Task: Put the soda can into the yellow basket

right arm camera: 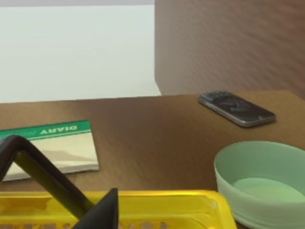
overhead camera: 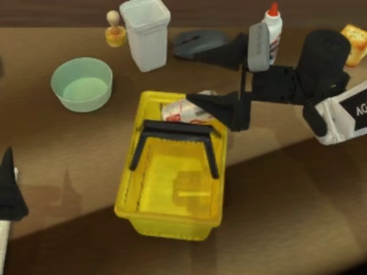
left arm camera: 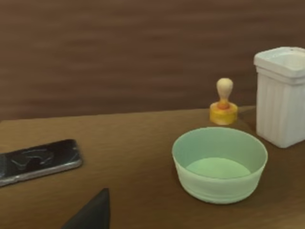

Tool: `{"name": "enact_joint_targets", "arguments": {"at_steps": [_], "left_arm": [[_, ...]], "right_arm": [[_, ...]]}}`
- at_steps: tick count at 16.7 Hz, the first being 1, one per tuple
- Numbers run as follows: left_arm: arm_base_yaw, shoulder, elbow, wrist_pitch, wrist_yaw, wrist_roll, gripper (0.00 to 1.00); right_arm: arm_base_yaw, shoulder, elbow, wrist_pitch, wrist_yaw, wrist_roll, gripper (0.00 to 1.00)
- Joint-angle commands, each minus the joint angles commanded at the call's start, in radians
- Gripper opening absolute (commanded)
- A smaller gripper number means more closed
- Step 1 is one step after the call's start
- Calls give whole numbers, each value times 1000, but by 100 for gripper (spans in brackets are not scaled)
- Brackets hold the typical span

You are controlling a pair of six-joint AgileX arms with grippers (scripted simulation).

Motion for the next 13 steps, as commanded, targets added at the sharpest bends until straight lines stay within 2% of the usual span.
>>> {"name": "enact_joint_targets", "arguments": {"at_steps": [3, 6, 9, 13], "left_arm": [[-60, 151, 140, -112, 20, 83, 100], [-134, 351, 330, -260, 34, 191, 100], [-218, 595, 563, -435, 44, 318, 100], [-335, 956, 904, -680, 45, 497, 100]], "right_arm": [[-20, -170, -102, -84, 70, -9, 100], [-53, -401, -239, -200, 178, -17, 100], [-94, -673, -398, -342, 315, -21, 100], [-153, -1073, -625, -553, 524, -22, 100]]}}
